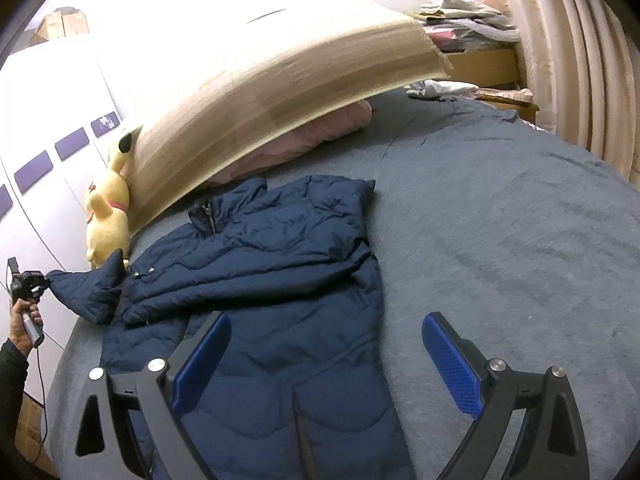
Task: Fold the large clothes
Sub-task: 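Grasp the other navy sleeve cuff with the left gripper, then lift the sleeve with the left gripper and lay it across the jacket body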
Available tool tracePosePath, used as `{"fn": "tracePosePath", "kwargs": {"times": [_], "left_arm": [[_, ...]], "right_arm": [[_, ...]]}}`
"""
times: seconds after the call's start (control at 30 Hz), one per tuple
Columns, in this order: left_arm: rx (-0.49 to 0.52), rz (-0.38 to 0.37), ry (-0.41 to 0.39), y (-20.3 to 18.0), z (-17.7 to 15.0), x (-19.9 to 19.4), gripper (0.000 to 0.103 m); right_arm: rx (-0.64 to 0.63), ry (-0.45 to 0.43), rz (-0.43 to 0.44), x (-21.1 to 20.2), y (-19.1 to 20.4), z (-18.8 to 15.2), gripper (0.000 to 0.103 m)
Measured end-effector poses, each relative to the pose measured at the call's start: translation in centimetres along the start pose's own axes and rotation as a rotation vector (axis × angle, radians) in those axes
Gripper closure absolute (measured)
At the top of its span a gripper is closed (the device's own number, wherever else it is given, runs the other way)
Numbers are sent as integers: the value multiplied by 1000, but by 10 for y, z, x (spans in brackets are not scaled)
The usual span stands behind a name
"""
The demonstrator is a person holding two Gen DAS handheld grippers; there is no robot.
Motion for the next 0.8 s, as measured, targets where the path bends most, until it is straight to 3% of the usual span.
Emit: {"fn": "tracePosePath", "kwargs": {"times": [0.23,0.33,0.63,0.8], "left_arm": [[170,-100,-154,-75,-2,-81,97],[261,-186,-200,-128,-14,-117,97],[411,-434,-140,-262,-91,-167,97],[456,-495,-66,-315,-134,-169,97]], "right_arm": [[29,-33,10,-19,-11,1,5],[44,-39,18,-24,-17,0,5],[115,-65,46,-37,-41,-5,5],[153,-80,53,-42,-57,-6,5]]}}
Point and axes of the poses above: each gripper's, at about its wrist camera, not at the fingertips, and x roughly the way its jaws point, y to its left, z to its top, the point moved 2 cm from there along x, roughly the way its jaws point
